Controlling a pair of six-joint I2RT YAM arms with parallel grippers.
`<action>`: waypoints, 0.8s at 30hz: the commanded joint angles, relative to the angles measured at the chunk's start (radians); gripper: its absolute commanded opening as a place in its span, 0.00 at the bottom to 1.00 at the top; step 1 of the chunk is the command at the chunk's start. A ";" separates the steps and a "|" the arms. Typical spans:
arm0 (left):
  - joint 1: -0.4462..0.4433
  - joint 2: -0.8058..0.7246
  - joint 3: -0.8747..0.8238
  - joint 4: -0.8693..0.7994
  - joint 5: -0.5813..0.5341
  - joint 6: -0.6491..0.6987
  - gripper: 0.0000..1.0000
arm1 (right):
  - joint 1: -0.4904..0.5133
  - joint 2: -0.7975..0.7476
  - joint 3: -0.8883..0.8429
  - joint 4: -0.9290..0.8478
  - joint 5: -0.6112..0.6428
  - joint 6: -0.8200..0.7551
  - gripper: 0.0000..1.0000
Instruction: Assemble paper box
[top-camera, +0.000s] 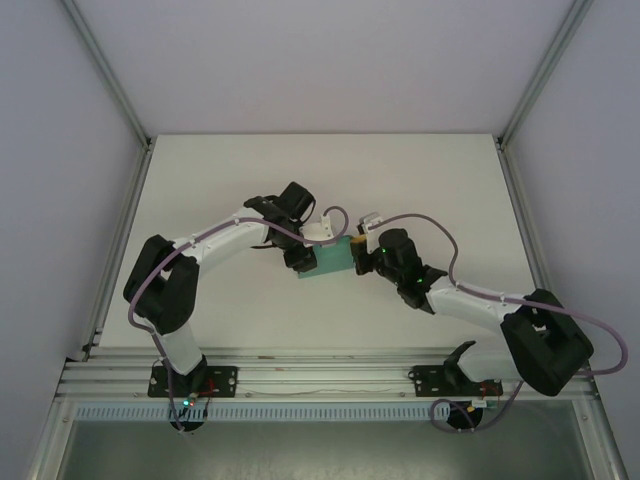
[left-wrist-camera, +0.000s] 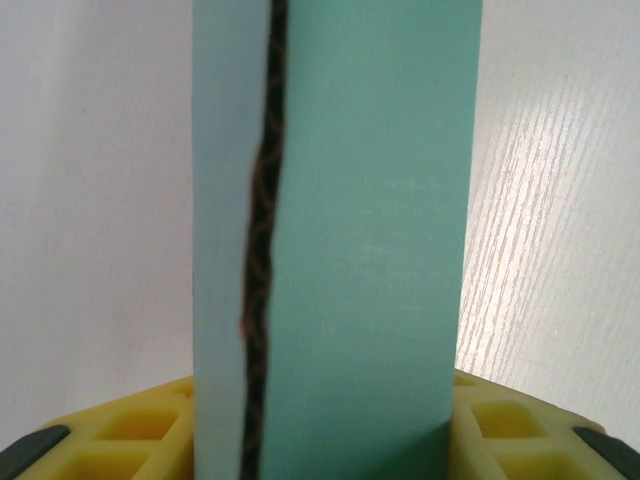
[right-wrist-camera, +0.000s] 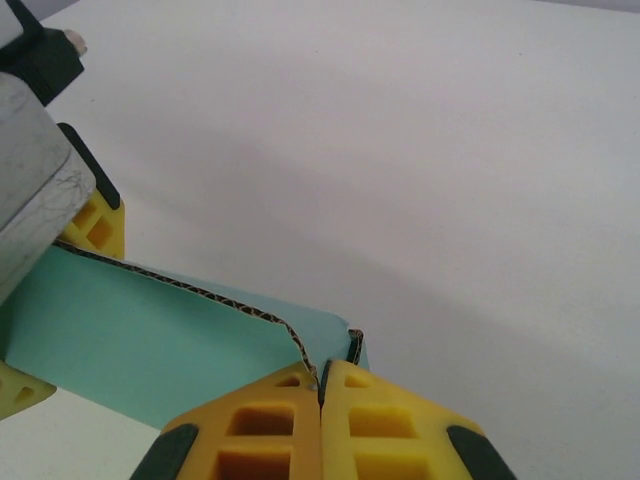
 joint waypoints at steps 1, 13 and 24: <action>-0.004 -0.003 -0.010 0.050 0.044 0.003 0.47 | 0.016 0.044 -0.028 -0.092 -0.072 -0.024 0.00; -0.004 -0.104 0.004 0.085 0.024 -0.074 1.00 | 0.019 0.045 0.051 -0.227 0.025 0.030 0.00; -0.001 -0.396 -0.218 0.206 -0.327 -0.499 1.00 | 0.035 0.033 0.126 -0.388 0.106 0.110 0.00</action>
